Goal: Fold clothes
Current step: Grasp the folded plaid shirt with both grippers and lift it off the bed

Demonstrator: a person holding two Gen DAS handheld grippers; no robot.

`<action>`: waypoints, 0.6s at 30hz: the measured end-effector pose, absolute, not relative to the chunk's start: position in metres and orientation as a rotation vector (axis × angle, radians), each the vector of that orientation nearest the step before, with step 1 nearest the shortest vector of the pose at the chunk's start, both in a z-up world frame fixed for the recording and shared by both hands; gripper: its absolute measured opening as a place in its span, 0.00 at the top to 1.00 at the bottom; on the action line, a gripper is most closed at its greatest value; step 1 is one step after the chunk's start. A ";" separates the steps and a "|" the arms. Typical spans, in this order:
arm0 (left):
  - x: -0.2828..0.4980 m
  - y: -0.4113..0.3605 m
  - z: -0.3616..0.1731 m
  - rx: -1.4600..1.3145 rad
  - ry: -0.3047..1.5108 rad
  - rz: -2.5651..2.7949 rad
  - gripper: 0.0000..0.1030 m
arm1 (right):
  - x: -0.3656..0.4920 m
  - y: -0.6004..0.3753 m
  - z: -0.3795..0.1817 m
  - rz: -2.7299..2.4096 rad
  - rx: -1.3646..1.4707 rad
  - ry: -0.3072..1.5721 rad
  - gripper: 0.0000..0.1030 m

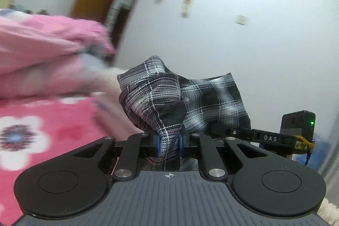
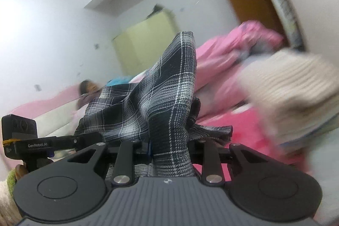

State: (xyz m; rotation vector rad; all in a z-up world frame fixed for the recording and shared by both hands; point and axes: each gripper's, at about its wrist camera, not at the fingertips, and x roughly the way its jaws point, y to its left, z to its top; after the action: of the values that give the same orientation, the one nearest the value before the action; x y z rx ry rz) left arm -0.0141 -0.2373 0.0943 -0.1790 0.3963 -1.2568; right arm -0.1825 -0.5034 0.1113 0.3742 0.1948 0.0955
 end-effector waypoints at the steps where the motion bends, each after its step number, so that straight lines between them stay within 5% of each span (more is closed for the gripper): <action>1: -0.016 -0.256 0.092 -0.190 0.408 -1.288 0.87 | -0.198 -0.515 0.117 0.059 0.362 0.189 0.72; 9: -0.017 -0.391 0.061 -0.271 0.553 -1.471 0.87 | -0.266 -0.617 0.141 -0.214 0.290 0.256 0.72; 18: 0.022 -0.489 0.001 -0.293 0.690 -1.426 0.87 | -0.212 -0.714 0.121 -0.296 0.234 0.428 0.72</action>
State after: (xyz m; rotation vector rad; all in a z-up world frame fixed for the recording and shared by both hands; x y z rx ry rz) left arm 0.0223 -0.4889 0.0006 -0.2927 0.6902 -1.4264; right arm -0.2124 -0.7142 0.1207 0.2344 0.4279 -0.2957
